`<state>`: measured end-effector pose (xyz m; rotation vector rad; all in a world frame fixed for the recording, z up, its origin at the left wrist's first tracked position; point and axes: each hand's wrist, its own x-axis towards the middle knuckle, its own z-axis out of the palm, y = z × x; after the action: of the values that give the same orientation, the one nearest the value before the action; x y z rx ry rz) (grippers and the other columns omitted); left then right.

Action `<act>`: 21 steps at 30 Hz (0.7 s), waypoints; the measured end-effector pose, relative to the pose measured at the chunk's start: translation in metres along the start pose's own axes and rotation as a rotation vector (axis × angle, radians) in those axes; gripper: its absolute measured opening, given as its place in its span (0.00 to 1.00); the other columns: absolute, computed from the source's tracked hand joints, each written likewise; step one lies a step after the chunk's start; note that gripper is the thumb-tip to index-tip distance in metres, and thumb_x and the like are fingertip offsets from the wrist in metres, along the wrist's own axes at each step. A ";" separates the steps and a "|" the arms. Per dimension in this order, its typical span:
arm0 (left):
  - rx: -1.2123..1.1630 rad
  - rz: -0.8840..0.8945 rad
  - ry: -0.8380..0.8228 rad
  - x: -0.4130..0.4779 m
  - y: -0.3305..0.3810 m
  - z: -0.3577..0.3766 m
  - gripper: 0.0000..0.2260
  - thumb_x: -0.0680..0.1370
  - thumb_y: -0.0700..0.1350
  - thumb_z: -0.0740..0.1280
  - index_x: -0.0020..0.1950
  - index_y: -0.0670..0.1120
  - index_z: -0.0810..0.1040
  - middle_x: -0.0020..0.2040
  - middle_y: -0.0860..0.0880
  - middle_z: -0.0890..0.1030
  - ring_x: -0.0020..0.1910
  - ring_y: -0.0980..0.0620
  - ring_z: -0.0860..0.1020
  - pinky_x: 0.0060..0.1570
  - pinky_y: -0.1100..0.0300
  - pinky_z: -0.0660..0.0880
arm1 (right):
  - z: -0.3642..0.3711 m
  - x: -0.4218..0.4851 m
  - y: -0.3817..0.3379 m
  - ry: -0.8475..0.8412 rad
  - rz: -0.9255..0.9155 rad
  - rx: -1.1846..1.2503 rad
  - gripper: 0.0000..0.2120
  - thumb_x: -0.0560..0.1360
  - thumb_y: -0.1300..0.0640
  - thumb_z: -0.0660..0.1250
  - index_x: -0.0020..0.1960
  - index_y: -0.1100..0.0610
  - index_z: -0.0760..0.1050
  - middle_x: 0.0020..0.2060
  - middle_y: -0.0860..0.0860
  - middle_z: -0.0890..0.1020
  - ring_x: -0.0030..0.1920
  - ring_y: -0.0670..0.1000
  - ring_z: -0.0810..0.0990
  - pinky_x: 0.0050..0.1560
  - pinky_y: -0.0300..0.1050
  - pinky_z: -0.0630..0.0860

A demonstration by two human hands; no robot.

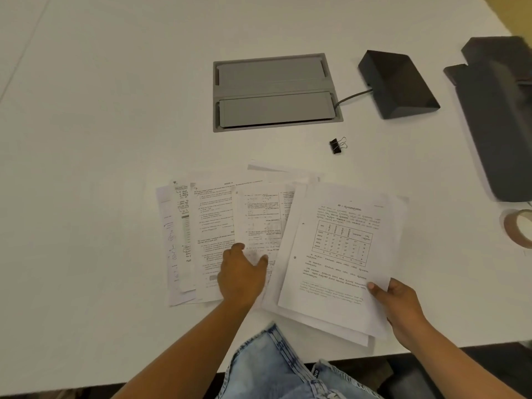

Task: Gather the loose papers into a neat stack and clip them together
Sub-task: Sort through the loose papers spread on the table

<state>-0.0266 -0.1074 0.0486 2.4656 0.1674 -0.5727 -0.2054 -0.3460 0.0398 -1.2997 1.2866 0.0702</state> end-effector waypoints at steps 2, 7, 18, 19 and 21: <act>0.176 0.013 0.021 -0.004 0.000 0.004 0.32 0.72 0.59 0.71 0.70 0.46 0.68 0.65 0.46 0.74 0.64 0.44 0.73 0.63 0.46 0.70 | 0.000 0.001 0.000 -0.002 0.007 0.022 0.11 0.76 0.59 0.70 0.58 0.58 0.80 0.54 0.54 0.85 0.55 0.60 0.82 0.59 0.63 0.76; 0.371 0.039 0.043 -0.008 -0.007 0.011 0.37 0.68 0.60 0.74 0.68 0.43 0.65 0.63 0.44 0.71 0.62 0.44 0.72 0.60 0.48 0.71 | 0.003 0.001 -0.005 -0.024 0.009 0.063 0.10 0.76 0.59 0.69 0.57 0.57 0.80 0.53 0.54 0.85 0.54 0.59 0.82 0.59 0.64 0.77; -0.232 -0.186 0.104 -0.008 -0.001 0.001 0.23 0.69 0.35 0.78 0.58 0.41 0.71 0.53 0.41 0.79 0.52 0.41 0.81 0.45 0.55 0.77 | -0.004 0.000 -0.007 -0.015 -0.016 0.066 0.10 0.76 0.60 0.69 0.57 0.54 0.80 0.55 0.53 0.85 0.56 0.58 0.82 0.60 0.59 0.76; -0.274 -0.200 0.106 -0.009 -0.001 -0.001 0.20 0.69 0.35 0.77 0.55 0.42 0.71 0.47 0.43 0.81 0.49 0.41 0.82 0.44 0.55 0.78 | -0.006 0.000 -0.007 -0.008 -0.015 0.062 0.10 0.76 0.59 0.69 0.57 0.53 0.80 0.55 0.53 0.85 0.56 0.58 0.82 0.60 0.59 0.77; -0.335 -0.218 0.100 -0.010 0.000 -0.004 0.16 0.70 0.36 0.77 0.50 0.43 0.73 0.37 0.49 0.79 0.42 0.43 0.82 0.45 0.50 0.81 | -0.009 0.000 -0.007 -0.001 -0.016 0.057 0.09 0.76 0.59 0.69 0.56 0.53 0.80 0.55 0.53 0.84 0.55 0.58 0.81 0.59 0.58 0.77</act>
<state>-0.0336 -0.1048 0.0560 2.1628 0.5331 -0.4687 -0.2070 -0.3549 0.0467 -1.2609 1.2685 0.0233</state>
